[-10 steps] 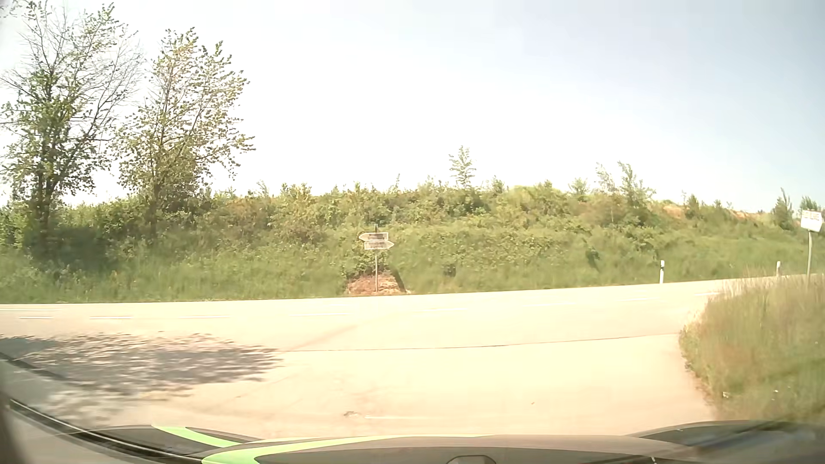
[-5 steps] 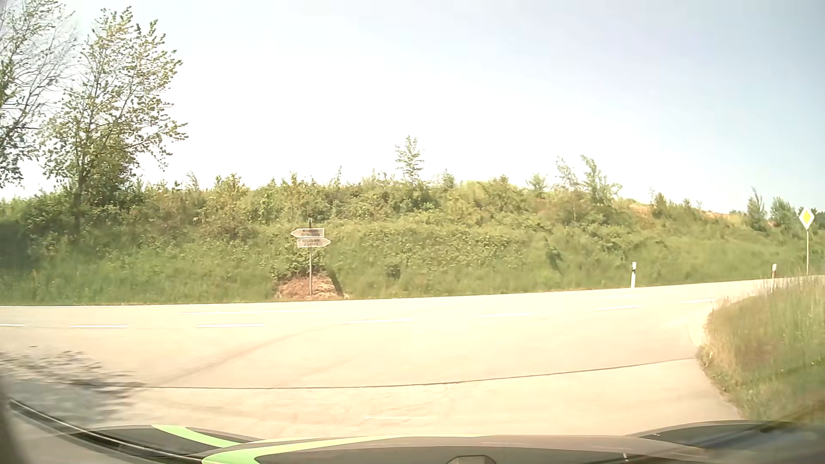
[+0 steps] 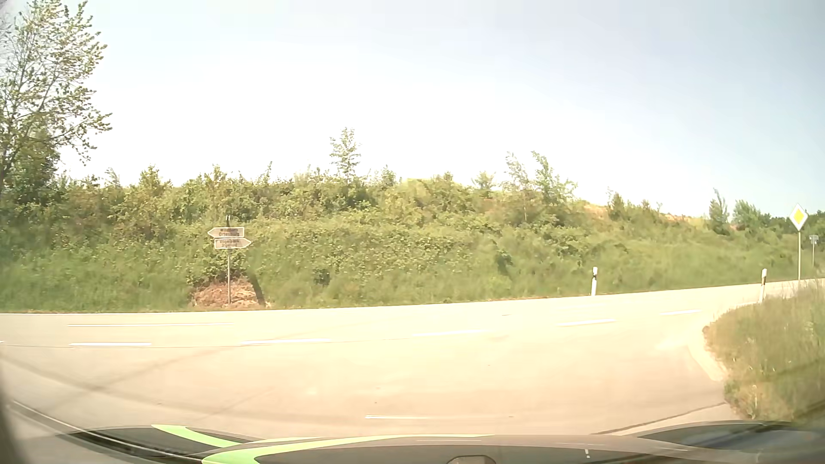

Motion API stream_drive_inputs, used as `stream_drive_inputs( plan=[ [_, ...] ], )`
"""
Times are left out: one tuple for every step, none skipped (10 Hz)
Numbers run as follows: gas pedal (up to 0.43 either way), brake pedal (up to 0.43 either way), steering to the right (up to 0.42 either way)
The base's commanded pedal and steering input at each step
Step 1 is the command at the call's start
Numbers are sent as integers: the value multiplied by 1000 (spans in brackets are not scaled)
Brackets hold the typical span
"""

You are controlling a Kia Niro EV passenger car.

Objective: Follow the waypoints while adhering to traffic rules and regulations

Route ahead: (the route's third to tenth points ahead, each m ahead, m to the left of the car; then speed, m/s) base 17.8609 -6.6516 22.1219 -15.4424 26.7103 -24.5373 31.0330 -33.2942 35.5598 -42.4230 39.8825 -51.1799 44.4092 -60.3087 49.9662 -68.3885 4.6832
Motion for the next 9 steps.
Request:
stream_drive_inputs(
  plan=[
    [0,165,201],
    [0,171,202],
    [0,183,203],
    [0,195,202],
    [0,226,201],
    [0,226,202],
    [0,232,201],
    [0,232,201],
    [0,232,200]
  ],
)
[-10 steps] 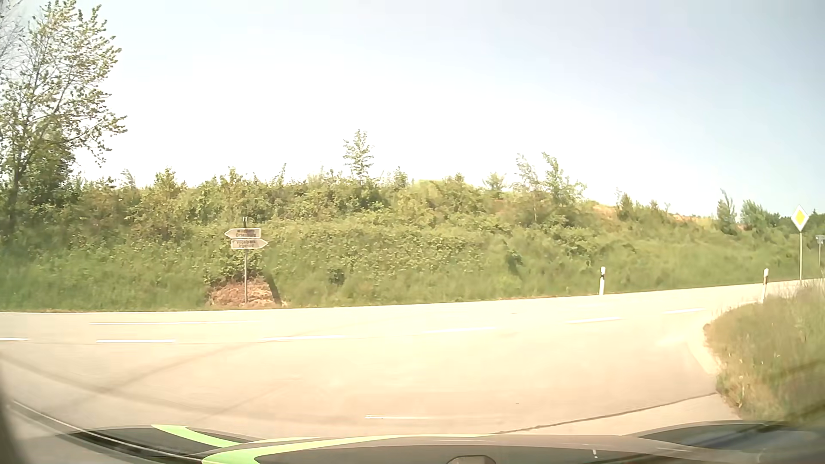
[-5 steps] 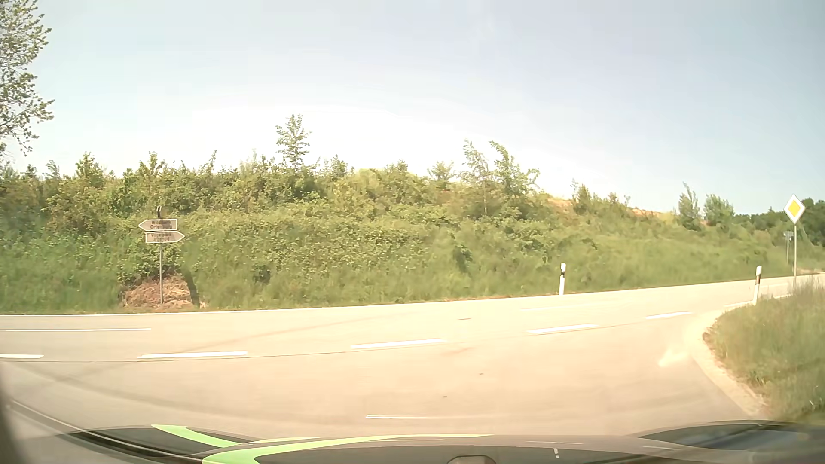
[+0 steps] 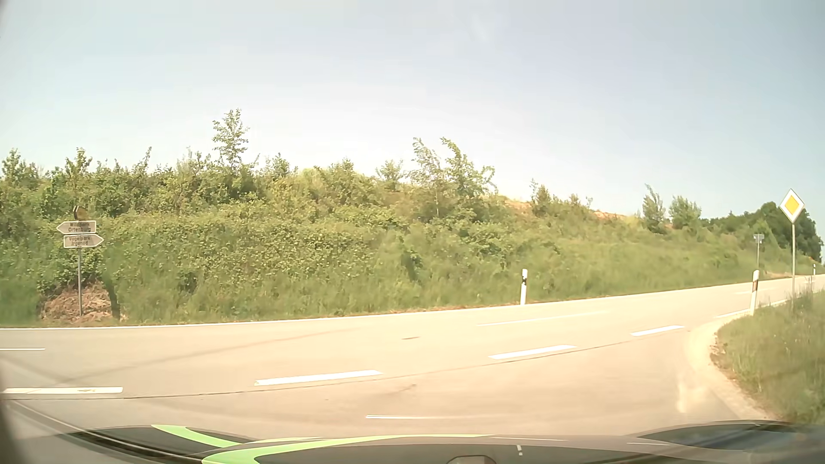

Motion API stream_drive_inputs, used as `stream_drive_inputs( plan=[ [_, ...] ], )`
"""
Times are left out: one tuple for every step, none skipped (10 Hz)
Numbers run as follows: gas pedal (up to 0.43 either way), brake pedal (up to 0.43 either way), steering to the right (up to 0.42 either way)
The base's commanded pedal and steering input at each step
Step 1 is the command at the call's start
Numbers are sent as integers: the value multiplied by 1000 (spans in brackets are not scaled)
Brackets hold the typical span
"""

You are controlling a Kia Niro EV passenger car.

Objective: Follow the waypoints while adhering to traffic rules and regulations

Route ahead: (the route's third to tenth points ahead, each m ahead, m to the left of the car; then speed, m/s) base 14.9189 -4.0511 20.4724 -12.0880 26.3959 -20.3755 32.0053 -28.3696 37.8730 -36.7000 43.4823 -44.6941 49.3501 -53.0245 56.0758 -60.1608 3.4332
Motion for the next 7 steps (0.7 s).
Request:
stream_drive_inputs(
  plan=[
    [0,226,200],
    [0,232,194],
    [0,232,187],
    [0,146,179],
    [0,0,178],
    [0,0,179],
    [39,0,181]
  ],
)
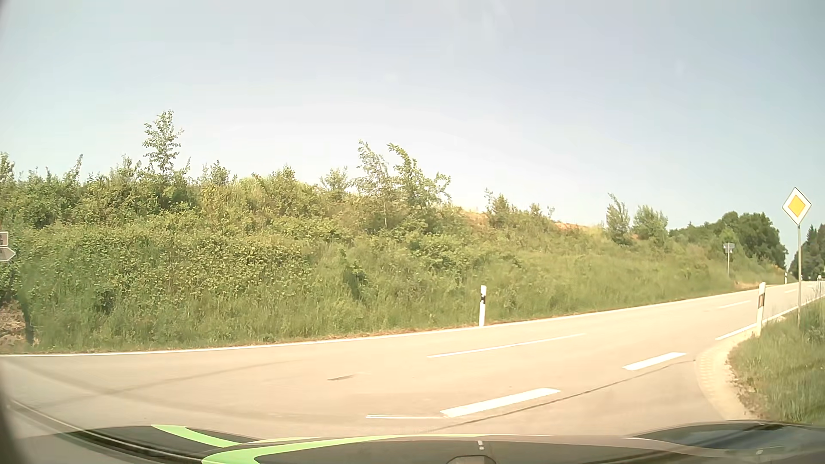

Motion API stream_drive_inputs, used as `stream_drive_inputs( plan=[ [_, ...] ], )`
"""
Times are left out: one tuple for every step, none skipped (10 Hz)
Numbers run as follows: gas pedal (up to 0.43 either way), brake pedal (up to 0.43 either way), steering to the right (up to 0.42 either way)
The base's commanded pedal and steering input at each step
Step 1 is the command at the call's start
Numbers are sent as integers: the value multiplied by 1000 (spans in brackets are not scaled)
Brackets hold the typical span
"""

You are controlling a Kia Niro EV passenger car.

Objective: Follow the waypoints while adhering to traffic rules and regulations

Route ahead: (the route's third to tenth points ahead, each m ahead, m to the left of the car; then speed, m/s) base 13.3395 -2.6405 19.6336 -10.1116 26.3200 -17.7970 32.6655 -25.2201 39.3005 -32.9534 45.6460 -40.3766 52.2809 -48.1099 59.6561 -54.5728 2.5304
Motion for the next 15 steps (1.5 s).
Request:
stream_drive_inputs(
  plan=[
    [220,0,186],
    [449,0,194],
    [469,0,201],
    [488,0,208],
    [488,0,215],
    [488,0,222],
    [480,0,226],
    [469,0,232],
    [469,0,235],
    [469,0,237],
    [469,0,246],
    [461,0,258],
    [461,0,269],
    [449,0,282],
    [441,0,288]
  ],
)
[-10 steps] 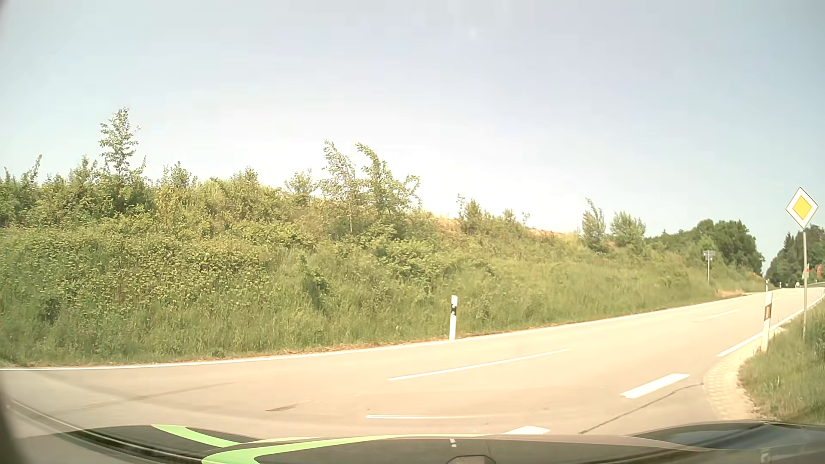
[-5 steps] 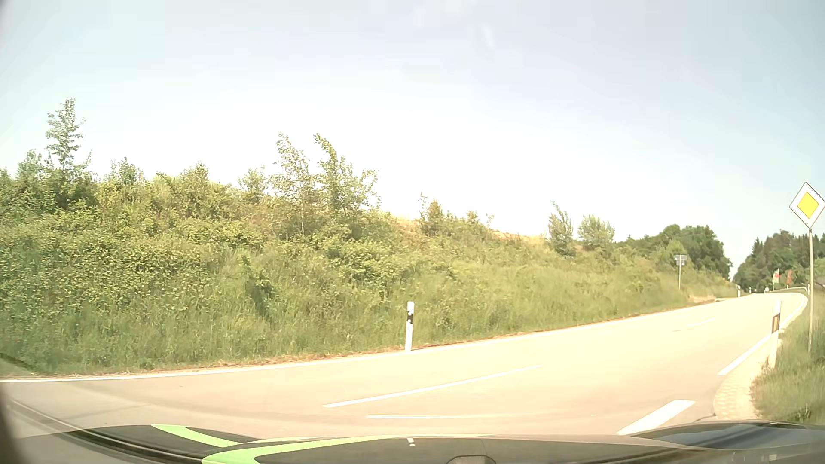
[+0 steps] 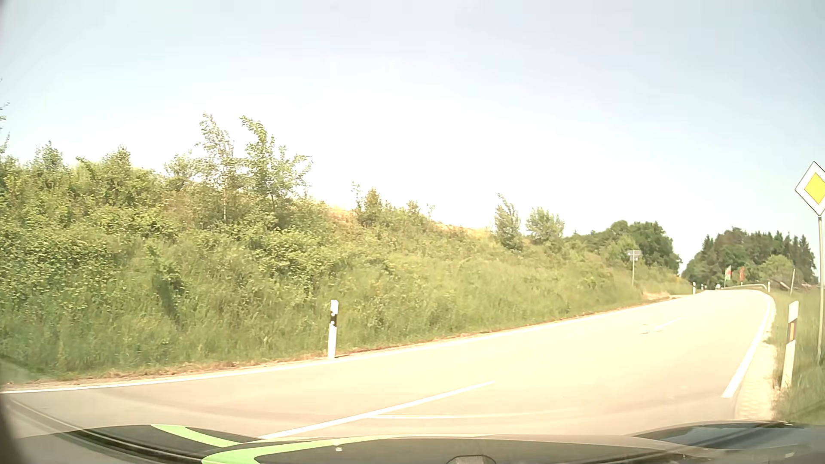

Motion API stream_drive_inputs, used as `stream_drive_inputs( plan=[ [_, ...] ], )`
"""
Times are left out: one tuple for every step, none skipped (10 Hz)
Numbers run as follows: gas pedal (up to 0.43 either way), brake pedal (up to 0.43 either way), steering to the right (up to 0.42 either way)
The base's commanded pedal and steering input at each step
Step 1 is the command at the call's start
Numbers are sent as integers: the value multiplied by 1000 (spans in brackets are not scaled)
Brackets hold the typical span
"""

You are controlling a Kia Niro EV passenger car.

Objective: Follow the waypoints while adhering to traffic rules and regulations

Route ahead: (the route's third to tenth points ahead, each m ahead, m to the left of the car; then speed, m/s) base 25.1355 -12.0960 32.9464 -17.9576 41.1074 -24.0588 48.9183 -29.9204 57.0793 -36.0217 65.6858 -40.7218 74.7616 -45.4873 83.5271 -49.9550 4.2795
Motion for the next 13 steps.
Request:
stream_drive_inputs(
  plan=[
    [429,0,289],
    [429,0,289],
    [429,0,293],
    [429,0,299],
    [429,0,307],
    [429,0,309],
    [429,0,309],
    [429,0,309],
    [429,0,309],
    [429,0,307],
    [429,0,304],
    [441,0,294],
    [461,0,275]
  ],
)
